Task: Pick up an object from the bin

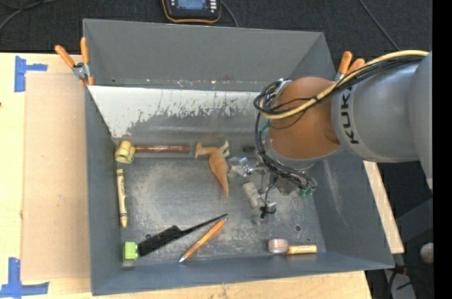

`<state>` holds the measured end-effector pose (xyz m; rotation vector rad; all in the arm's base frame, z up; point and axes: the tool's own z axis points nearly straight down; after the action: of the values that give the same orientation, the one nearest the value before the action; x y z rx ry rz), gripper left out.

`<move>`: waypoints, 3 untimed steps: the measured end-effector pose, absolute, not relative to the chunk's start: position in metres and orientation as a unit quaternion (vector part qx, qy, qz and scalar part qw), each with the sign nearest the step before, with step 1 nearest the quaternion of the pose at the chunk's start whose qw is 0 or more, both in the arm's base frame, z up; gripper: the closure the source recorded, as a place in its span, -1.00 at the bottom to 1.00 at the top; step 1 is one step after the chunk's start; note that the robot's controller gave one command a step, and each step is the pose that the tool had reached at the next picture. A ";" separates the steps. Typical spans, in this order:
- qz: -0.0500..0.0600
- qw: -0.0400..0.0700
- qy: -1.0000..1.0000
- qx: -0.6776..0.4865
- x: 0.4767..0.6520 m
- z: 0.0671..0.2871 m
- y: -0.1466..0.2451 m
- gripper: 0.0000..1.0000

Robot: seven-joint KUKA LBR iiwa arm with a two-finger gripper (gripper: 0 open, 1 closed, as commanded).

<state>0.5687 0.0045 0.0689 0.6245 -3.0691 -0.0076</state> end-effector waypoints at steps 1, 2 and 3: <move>0.000 -0.002 -0.964 0.267 0.583 0.159 0.005 -1.00; -0.004 0.012 -0.982 0.187 0.571 0.097 -0.031 -1.00; -0.002 0.001 -0.876 0.482 0.586 0.077 -0.005 -1.00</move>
Offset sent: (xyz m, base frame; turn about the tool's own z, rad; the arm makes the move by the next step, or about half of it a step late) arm 0.0042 -0.0352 0.0311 0.0240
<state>0.5859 -0.0053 0.0771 1.5143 -2.7495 -0.0056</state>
